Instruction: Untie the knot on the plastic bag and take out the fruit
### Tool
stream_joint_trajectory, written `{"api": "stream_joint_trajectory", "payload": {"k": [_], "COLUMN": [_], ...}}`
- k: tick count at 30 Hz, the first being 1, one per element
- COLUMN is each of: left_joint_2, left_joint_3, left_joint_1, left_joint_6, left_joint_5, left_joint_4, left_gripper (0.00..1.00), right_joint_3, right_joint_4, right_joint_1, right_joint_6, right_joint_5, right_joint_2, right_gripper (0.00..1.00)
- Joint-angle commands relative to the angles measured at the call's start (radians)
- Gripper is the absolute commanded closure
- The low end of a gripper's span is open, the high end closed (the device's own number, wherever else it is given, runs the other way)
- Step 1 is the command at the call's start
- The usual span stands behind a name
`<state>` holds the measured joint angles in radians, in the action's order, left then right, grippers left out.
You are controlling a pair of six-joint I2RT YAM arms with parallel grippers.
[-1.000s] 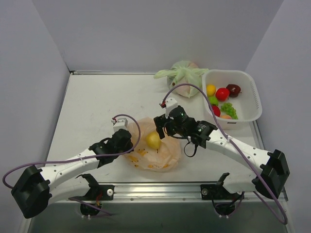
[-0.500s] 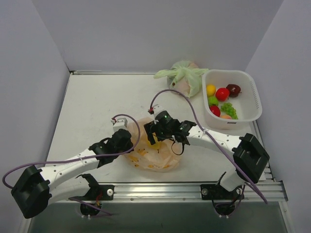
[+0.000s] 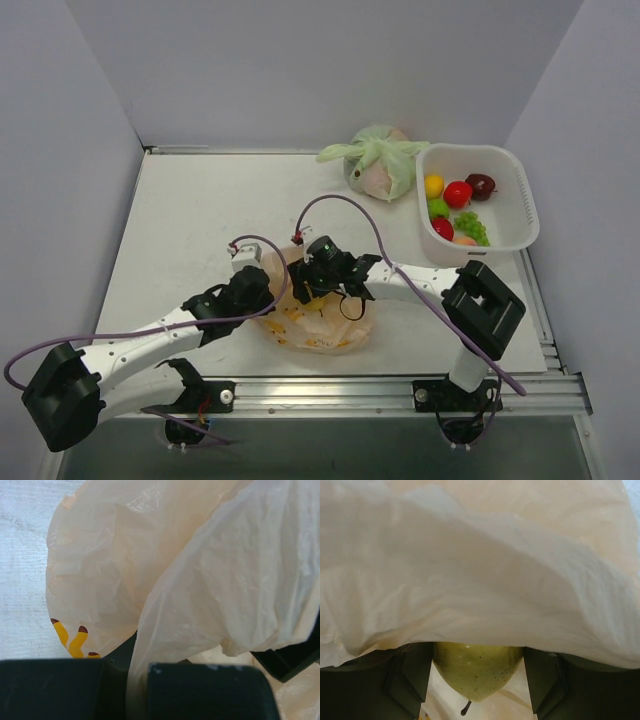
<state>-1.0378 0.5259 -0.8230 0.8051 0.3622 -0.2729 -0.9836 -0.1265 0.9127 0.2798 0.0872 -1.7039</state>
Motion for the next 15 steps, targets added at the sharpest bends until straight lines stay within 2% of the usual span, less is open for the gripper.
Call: {"api": "stream_joint_trajectory", "payload": {"k": [1,4,7,12,15], "left_joint_2": [0.022,0.028,0.036,0.061,0.088], "left_joint_3": [0.009,0.005,0.006,0.022,0.028], "left_joint_1": [-0.004,-0.004,-0.005,-0.004,-0.002], "left_joint_6": [0.011,0.011,0.013,0.008,0.002], "left_joint_5": [0.009,0.021,0.035,0.055,0.080], "left_joint_4": [0.014,0.008,-0.002,-0.031,-0.049], "left_gripper": [1.00,1.00,1.00,1.00,1.00], "right_joint_3": [0.013,0.017,0.017,-0.010,-0.039], "right_joint_4": [-0.028,0.001,0.037,0.122,0.229], "right_joint_1": [0.012,0.014,0.015,0.012,-0.012], "right_joint_6": [-0.016,-0.027,-0.054,-0.155,-0.218], "right_joint_5": [0.023,0.026,0.031,0.036,0.022], "right_joint_2": [0.026,0.082,0.173,0.355,0.459], "right_gripper": [0.46,0.63,0.70,0.74,0.76]}}
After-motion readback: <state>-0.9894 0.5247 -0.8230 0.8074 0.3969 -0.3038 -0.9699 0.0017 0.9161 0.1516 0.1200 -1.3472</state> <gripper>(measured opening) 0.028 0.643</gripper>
